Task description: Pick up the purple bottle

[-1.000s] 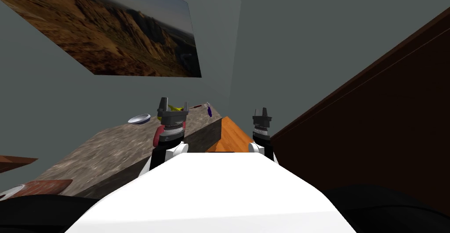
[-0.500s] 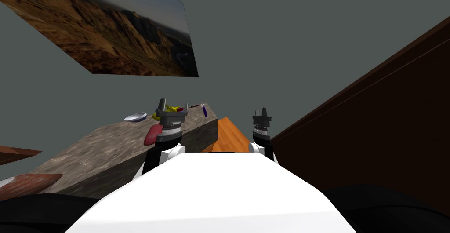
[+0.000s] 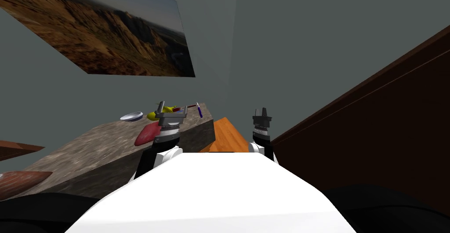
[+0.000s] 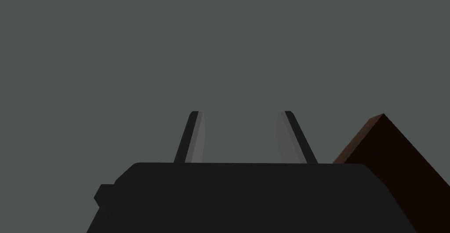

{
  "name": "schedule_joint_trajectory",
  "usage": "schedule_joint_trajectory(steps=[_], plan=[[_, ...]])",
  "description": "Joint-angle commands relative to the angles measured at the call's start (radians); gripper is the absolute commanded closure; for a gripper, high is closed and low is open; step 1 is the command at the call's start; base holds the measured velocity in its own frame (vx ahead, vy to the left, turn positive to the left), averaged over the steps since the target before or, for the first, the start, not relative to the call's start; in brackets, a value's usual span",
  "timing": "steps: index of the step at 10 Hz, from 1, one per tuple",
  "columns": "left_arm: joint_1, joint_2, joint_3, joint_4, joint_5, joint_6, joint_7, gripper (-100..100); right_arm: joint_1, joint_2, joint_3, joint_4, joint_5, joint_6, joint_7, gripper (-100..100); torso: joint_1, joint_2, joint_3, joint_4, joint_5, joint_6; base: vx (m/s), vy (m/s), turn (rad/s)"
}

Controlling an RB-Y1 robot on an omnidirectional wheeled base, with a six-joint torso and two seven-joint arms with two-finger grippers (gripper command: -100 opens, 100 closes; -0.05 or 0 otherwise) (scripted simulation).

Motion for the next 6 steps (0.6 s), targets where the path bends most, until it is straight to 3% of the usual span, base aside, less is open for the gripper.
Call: schedule_joint_trajectory(steps=[1,2,5,6], plan=[[0.018,0.002,0.015,-0.003,0.05,0.035,0.038,-100,0.0,0.0,0.0,0.0,0.0,0.0,0.0,0,0.0,0.0,0.0,0.0,0.0,0.0,0.06,-0.208,0.091],[0.018,0.002,0.015,-0.003,0.061,0.035,0.038,-100,0.0,0.0,0.0,0.0,0.0,0.0,0.0,0,-0.002,-0.001,-0.001,0.0,-0.001,0.0,0.062,-0.145,0.034],[0.062,0.002,0.043,0.001,0.161,0.094,0.11,-100,0.0,0.0,0.0,0.0,0.0,0.0,0.0,0,0.0,-0.003,-0.002,-0.001,0.0,0.0,0.078,-0.16,0.054],[0.062,0.002,0.043,0.001,0.175,0.094,0.11,-100,0.0,0.0,0.0,0.0,0.0,0.0,0.0,0,-0.001,-0.004,-0.002,-0.001,0.0,0.0,0.07,-0.111,0.024]])
